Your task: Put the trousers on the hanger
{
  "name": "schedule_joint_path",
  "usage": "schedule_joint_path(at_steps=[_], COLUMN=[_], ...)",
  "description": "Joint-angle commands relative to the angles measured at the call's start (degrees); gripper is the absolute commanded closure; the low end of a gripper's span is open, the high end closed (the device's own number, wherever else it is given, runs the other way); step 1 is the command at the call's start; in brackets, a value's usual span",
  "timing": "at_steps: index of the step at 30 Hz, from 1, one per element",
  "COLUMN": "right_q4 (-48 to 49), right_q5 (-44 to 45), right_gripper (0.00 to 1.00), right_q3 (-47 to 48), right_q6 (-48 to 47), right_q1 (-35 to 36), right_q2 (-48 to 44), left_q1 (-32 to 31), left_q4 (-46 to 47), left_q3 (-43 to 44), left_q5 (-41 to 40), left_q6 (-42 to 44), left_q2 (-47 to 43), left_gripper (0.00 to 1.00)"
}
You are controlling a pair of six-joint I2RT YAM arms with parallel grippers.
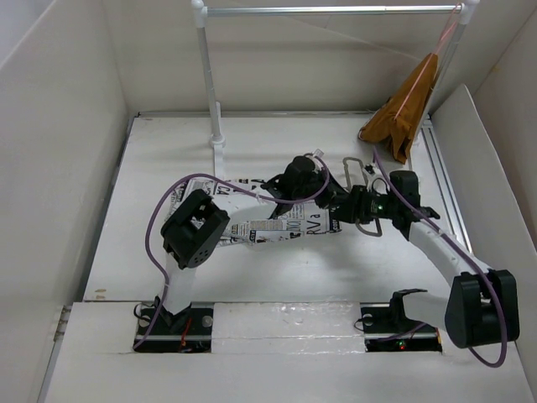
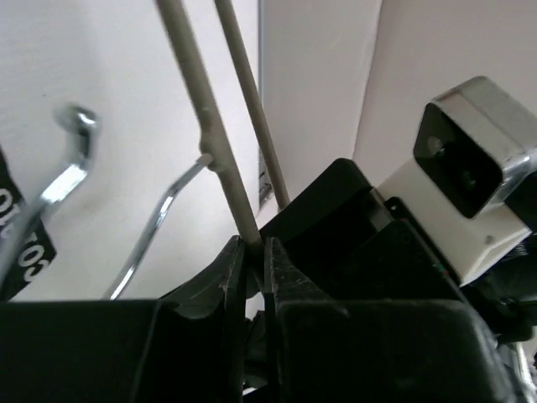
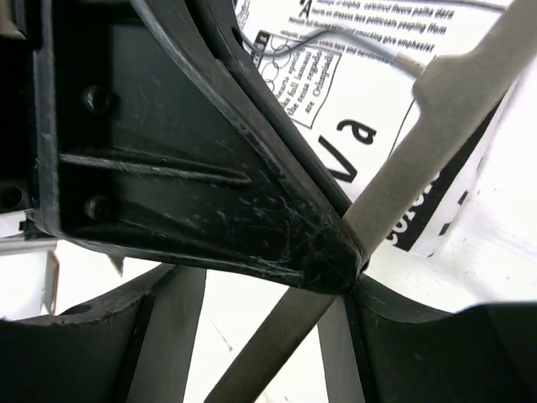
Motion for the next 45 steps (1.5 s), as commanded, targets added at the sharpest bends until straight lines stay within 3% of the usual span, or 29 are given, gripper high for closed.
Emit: schedule_joint_path(at_steps=[1,2,5,7,11,17,24,28,29,31,32,33,34,39,40,45], right_q4=[3.3,2.77,-0.47,-5.64,-13.92,-20.87,-22.88,-20.27,-19.91,-19.3,-18.08,-16.06,-15.0,-10.79,-9.81,-7.53], right_q5=[-2.18,-2.26,-1.74,3.16,17.14,27.71,29.38,29.13,28.34,24.84,22.64,20.35,16.07,14.09,13.22,17.67], right_gripper=[0.75,0.59,0.41,0.35,0.21,0.15,0.16,0.26,0.4,0.54,0.79,0.89,0.94,0.88,0.87,0.93], right_q3=[0.98,1.24,2.91,4.58,12.31,23.47,24.54,18.67,15.6,12.51,10.67,7.61,6.79,6.6,7.91,12.14], right_q6=[-0.18,-0.27,-2.02,-5.6,-12.3,-19.08,-16.35,-13.55,-13.28,-11.53,-11.17,-10.82,-10.73,-10.99,-11.86,-12.14], right_q1=[1.11,1.1,1.1,1.62,3.73,8.3,8.83,8.31,6.83,4.8,3.75,1.65,1.1,1.8,1.8,3.03], right_q2=[-3.49,-3.67,-3.06,-2.79,-1.83,3.27,0.11,-6.56,-7.79,-11.57,-12.54,-13.68,-13.69,-9.05,-4.42,1.86], left_q1=[0.56,0.56,1.09,1.09,0.57,0.56,3.2,3.2,3.2,3.2,3.2,2.33,1.45,1.44,1.44,1.44], left_q4=[6.25,5.81,5.46,3.45,-9.27,-19.14,-16.43,-16.34,-15.99,-14.76,-13.97,-13.88,-13.44,-6.94,-4.76,-3.25], left_q3=[0.46,0.28,-0.16,0.89,4.76,4.59,-0.5,-2.0,-2.7,-5.85,-6.83,-7.53,-9.19,-10.53,-10.62,-9.3], left_q5=[1.13,0.96,-0.36,-1.67,-4.92,-9.85,-10.3,-9.59,-9.41,-8.54,-8.71,-9.93,-10.2,-9.49,-10.11,-12.93], left_q6=[0.59,0.94,2.87,4.98,14.55,22.3,21.87,21.69,20.73,19.5,18.97,18.18,17.65,13.78,13.26,12.11], left_q2=[-1.29,-1.47,-2.27,-2.53,-3.14,-4.99,-8.32,-10.43,-10.96,-13.06,-13.69,-14.04,-14.13,-9.83,-7.82,-3.42], left_gripper=[1.0,1.0,1.0,1.0,1.0,1.0,1.0,1.0,1.0,1.0,1.0,1.0,1.0,1.0,1.0,1.0])
